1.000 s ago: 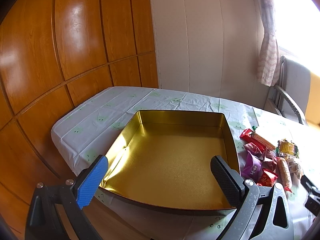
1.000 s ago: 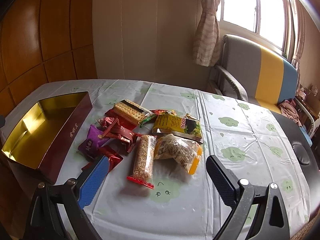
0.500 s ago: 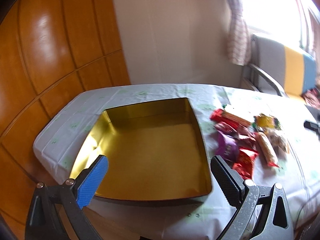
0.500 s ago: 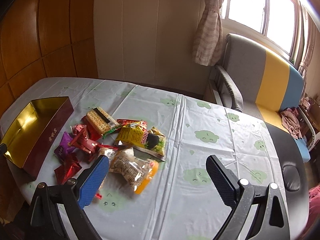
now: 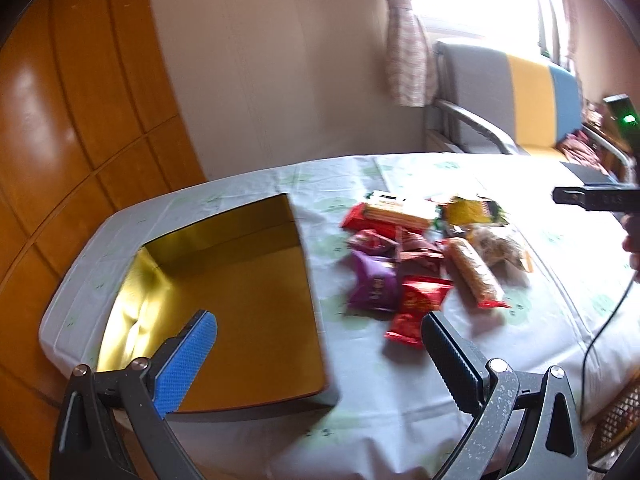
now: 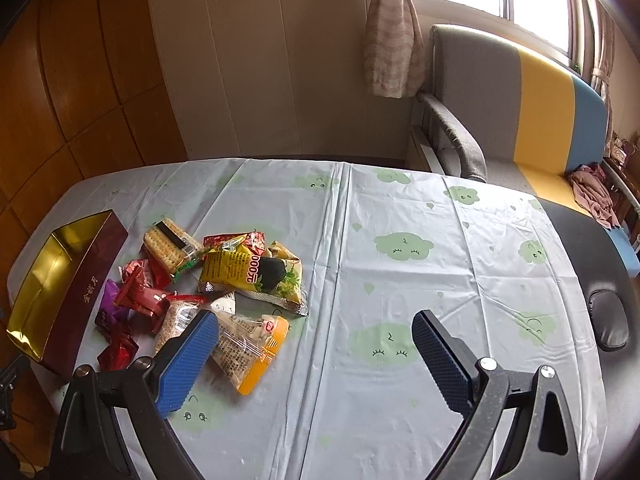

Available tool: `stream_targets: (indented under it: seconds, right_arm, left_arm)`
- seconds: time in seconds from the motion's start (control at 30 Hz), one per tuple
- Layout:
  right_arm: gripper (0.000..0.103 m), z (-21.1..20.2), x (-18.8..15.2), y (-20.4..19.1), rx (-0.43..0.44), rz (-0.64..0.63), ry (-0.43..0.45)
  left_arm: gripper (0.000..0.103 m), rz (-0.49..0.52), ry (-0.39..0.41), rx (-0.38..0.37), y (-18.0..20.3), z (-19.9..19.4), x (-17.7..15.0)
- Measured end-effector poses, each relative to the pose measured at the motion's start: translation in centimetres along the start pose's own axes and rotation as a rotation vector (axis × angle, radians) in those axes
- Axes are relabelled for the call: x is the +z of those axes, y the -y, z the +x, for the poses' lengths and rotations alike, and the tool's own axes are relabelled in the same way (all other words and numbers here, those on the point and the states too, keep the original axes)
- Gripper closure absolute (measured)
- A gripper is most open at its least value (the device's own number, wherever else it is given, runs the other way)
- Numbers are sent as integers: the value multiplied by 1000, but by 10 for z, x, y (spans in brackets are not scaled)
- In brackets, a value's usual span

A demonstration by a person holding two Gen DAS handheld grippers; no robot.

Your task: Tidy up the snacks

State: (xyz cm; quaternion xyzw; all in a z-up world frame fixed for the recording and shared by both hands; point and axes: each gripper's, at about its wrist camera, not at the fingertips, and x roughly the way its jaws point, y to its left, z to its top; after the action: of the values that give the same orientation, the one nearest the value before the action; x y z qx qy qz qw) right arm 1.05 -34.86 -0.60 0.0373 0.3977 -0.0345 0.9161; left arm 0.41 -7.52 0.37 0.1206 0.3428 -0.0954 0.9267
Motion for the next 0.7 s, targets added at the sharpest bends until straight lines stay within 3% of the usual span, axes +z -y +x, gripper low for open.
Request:
stream_targets:
  seconds: [0.37,0.6,0.7]
  right_arm:
    - [4,-1,3,4,4,23,11]
    - [4,-2,4,8,7,49,14]
    - [4,-1,4,9,3,51,10]
  left_arm:
    - [2,100,-41,-125,49,17,10]
    - [32,96,-145,-299,79,42,20]
    - [33,44,-209,-373,89,61,28]
